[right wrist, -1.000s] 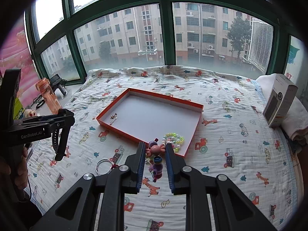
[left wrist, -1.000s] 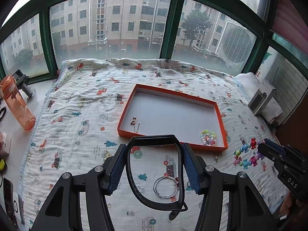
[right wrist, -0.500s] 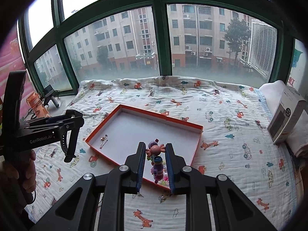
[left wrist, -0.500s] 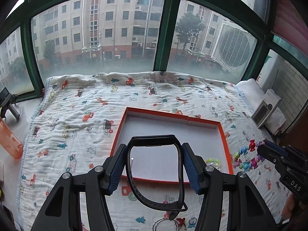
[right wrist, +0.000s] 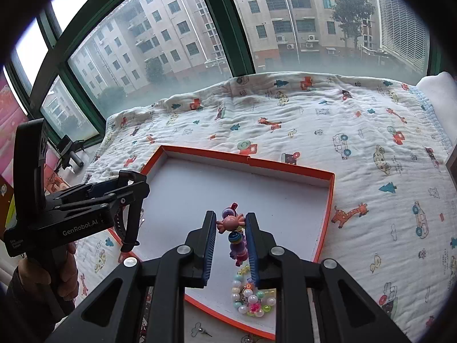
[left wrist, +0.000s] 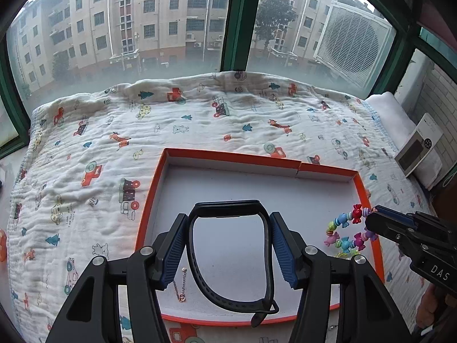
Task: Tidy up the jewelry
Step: 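Carry the watch band in the left tool while the right tool carries the candy bracelet to the tray, then open the left tool in the tray while the right tool releases the candy bracelet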
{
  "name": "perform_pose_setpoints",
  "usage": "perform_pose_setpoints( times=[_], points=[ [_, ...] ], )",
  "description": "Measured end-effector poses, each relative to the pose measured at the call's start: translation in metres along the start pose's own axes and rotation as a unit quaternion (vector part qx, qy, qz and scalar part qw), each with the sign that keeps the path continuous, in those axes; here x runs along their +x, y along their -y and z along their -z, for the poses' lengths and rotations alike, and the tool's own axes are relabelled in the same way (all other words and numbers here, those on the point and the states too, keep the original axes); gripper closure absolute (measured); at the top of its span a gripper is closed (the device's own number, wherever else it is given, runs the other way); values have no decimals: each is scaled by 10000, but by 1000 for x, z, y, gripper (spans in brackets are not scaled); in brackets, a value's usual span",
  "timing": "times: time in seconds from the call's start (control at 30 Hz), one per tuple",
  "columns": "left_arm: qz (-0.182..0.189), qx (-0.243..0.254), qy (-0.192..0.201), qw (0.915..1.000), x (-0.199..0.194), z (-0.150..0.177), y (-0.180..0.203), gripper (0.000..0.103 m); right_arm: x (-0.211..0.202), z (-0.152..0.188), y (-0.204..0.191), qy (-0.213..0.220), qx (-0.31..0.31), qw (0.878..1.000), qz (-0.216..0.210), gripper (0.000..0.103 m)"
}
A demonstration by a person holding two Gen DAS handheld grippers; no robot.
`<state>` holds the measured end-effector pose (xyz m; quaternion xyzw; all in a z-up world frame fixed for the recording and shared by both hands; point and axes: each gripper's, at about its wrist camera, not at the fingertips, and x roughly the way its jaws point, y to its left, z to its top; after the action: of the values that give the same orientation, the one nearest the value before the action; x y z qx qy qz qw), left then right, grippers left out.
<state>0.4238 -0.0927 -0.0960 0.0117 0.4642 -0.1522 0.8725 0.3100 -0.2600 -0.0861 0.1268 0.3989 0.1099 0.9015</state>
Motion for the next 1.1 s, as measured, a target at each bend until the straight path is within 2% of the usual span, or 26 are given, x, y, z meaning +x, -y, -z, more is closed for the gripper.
perform_pose_setpoints(
  times=[0.13, 0.33, 0.67, 0.87, 1.1],
  points=[
    [-75, 97, -172, 9998, 25, 2, -1, 42, 16, 2, 13, -157, 151, 9996, 178, 79],
    [-129, 239, -217, 9994, 46, 3, 0, 40, 26, 5, 23, -289, 117, 9980, 558, 79],
    [-241, 386, -403, 9981, 69, 7, 6, 37, 33, 6, 23, -360, -128, 9966, 733, 77],
    [-211, 389, -301, 9986, 61, 4, 6, 36, 24, 5, 23, -281, -154, 9965, 777, 64],
    [-150, 401, -129, 9990, 21, 9, 7, 35, -3, 10, 13, -198, -220, 9970, 711, 59]
  ],
)
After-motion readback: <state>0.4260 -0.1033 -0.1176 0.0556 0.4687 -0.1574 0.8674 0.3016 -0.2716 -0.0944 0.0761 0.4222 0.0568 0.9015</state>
